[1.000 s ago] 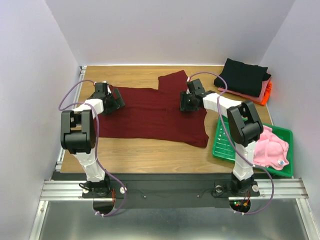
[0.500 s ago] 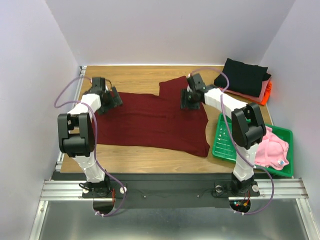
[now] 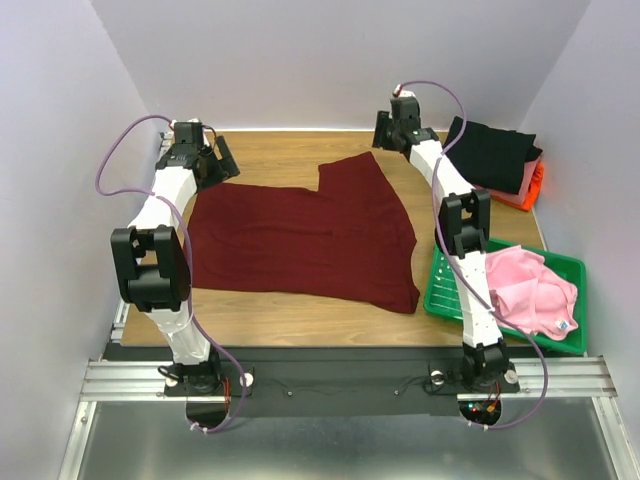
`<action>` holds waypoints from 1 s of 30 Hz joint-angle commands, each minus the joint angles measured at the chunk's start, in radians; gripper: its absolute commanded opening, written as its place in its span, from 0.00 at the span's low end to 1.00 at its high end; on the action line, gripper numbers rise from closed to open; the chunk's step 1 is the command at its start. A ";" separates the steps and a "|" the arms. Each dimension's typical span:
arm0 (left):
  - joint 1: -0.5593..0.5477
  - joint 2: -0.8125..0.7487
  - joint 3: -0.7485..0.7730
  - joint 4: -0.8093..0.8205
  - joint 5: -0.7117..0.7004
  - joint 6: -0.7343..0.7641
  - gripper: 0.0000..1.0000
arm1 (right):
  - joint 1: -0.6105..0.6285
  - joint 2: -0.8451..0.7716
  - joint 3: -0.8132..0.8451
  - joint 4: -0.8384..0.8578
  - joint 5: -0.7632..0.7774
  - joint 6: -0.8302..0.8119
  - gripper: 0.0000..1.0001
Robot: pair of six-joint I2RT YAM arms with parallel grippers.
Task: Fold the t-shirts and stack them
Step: Fold the tshirt
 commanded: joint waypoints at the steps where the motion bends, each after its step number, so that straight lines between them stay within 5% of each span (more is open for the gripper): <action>1: 0.002 -0.049 -0.011 -0.021 -0.016 0.005 0.99 | 0.002 0.094 0.093 0.060 0.017 -0.078 0.59; 10: 0.003 -0.083 -0.056 -0.045 -0.036 -0.004 0.98 | 0.002 0.085 -0.043 0.232 -0.046 -0.101 0.59; 30: 0.003 -0.108 -0.077 -0.061 -0.044 0.015 0.99 | 0.002 0.180 -0.051 0.243 -0.129 -0.116 0.59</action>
